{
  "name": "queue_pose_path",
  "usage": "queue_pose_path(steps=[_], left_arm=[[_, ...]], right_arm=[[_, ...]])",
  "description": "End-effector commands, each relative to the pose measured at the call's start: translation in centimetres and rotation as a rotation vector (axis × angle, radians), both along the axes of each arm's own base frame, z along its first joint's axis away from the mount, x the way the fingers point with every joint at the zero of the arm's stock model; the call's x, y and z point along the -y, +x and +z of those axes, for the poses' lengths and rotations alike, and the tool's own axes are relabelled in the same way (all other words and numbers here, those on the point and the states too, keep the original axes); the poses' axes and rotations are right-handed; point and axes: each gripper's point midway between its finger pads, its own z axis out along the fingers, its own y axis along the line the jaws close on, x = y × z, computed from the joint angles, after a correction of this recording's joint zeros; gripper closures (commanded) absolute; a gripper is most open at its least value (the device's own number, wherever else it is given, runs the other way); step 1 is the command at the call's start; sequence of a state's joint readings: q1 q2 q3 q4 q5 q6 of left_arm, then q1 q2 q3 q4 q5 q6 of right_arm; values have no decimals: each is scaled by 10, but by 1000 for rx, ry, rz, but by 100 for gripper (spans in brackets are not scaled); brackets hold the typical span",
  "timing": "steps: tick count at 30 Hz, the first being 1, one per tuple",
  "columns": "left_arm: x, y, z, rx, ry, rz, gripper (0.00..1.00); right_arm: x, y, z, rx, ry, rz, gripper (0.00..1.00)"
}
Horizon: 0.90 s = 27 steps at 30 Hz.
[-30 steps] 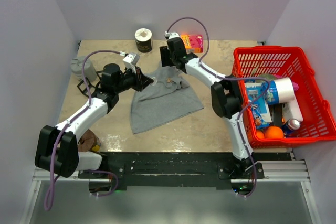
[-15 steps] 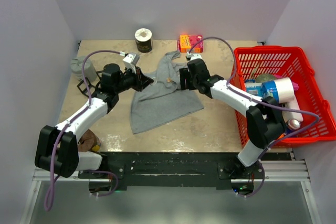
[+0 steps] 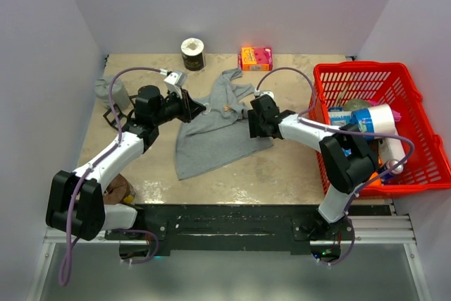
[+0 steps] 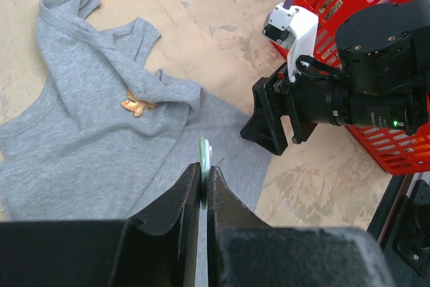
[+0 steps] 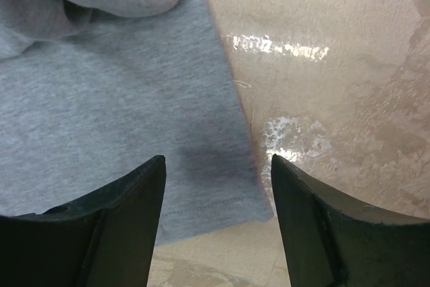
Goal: Pin the brooch onto the clothing
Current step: Adjust the clothing with brooches at the center of the board.
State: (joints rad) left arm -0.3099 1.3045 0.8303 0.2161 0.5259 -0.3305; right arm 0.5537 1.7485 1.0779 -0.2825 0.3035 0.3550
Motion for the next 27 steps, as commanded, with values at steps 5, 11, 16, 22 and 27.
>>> queue_pose_path(steps=[5, 11, 16, 22, 27], left_arm=[[4, 0, 38, 95, -44, -20, 100], [4, -2, 39, 97, -50, -26, 100], [4, -3, 45, 112, -55, -26, 100], [6, -5, 46, 110, -68, -33, 100], [8, -6, 40, 97, -67, -39, 100]], right_arm=[[16, -12, -32, -38, -31, -70, 39], [20, -28, -41, -86, -20, -75, 67], [23, -54, -38, -136, 11, -79, 100], [6, -103, -2, -169, 88, -32, 100], [-18, -147, 19, -250, 217, 43, 100]])
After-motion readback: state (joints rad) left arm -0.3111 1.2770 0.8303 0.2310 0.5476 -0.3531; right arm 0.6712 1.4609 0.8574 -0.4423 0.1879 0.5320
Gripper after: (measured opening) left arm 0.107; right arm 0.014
